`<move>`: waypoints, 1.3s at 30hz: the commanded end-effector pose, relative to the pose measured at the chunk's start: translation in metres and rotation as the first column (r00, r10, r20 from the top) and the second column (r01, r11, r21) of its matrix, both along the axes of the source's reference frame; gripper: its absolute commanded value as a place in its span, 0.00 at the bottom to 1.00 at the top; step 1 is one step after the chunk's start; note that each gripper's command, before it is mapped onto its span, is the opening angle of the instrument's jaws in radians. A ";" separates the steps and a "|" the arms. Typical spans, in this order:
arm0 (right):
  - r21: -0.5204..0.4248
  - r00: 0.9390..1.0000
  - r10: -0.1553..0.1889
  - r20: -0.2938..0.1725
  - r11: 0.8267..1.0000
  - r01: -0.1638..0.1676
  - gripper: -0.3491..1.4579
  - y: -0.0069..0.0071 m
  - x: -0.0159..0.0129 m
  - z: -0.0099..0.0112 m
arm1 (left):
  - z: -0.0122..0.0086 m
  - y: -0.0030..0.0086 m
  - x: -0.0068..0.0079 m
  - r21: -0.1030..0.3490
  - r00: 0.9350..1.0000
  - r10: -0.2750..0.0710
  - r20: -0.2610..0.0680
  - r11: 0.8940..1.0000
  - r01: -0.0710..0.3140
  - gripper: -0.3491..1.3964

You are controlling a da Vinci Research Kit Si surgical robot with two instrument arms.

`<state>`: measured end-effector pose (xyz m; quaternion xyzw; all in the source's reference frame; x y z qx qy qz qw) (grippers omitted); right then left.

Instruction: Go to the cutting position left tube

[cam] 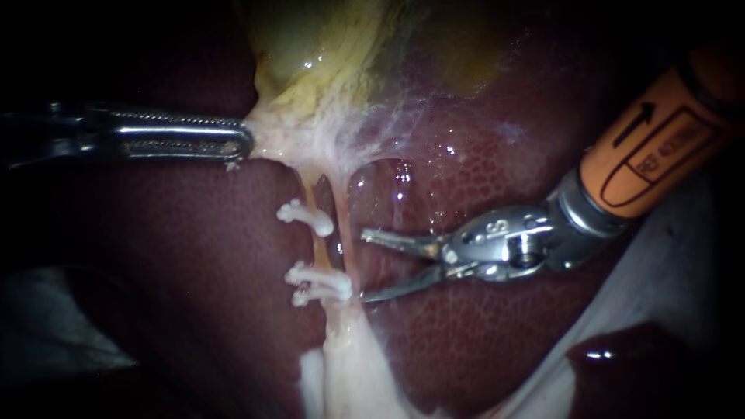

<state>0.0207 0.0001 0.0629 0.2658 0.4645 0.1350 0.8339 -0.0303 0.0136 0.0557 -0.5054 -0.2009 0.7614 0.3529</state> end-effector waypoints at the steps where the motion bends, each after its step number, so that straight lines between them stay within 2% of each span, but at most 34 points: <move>1: 0.003 1.000 0.002 0.003 1.000 -0.002 0.98 0.0000 0.0002 0.0001 | 0.0000 0.0000 0.0000 0.000 1.000 0.000 0.000 1.000 0.000 0.00; 14: 0.050 1.000 0.020 0.016 0.999 -0.021 0.98 -0.0005 0.0019 0.0030 | 0.0001 -0.0001 -0.0002 0.000 1.000 -0.001 -0.001 1.000 0.001 0.00; 26: 0.061 0.997 0.003 0.081 0.998 -0.008 0.98 -0.0012 0.0026 0.0060 | 0.0001 -0.0001 -0.0003 -0.001 1.000 -0.001 -0.001 1.000 0.001 0.00; 39: 0.063 0.996 0.000 0.086 0.998 -0.005 0.98 -0.0010 0.0038 0.0065 | 0.0001 -0.0002 -0.0003 -0.001 1.000 -0.002 -0.002 1.000 0.002 0.00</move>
